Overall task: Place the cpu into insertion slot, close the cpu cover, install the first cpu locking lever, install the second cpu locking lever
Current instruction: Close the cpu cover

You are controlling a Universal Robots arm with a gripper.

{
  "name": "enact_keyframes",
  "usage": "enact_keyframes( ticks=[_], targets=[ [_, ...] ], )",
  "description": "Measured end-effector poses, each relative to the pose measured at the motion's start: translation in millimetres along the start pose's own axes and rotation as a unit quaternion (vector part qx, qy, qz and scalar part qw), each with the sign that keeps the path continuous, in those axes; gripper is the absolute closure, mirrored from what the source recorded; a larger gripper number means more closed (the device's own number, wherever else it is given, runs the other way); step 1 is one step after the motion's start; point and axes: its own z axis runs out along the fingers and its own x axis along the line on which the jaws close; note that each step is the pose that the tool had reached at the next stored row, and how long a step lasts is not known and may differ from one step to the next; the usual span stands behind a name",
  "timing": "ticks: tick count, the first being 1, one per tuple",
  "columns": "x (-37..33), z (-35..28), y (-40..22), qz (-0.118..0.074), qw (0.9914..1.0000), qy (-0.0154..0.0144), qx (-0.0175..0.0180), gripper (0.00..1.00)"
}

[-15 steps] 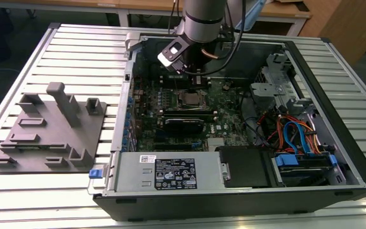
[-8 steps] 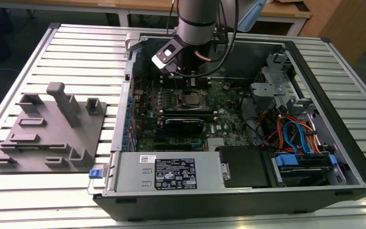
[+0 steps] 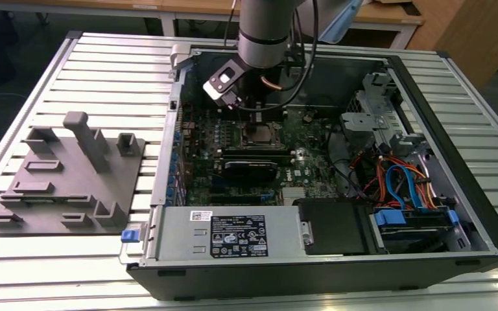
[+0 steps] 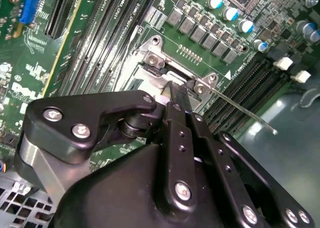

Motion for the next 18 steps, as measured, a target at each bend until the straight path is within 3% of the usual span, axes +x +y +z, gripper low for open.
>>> enact_keyframes(
  ticks=[3, 8, 13, 18],
  targets=[
    [0.0, 4.6, -0.1, 0.000, 1.00000, 0.0000, 0.0000, 0.90],
    [0.0, 5.8, -0.2, 0.000, 1.00000, -0.0001, 0.0001, 0.90],
    [0.0, -2.4, -0.4, 0.000, 1.00000, 0.0000, 0.0000, 0.90],
    [-0.1, -3.4, 2.1, 0.000, 1.00000, -0.0001, 0.0000, 0.90]
  ],
)
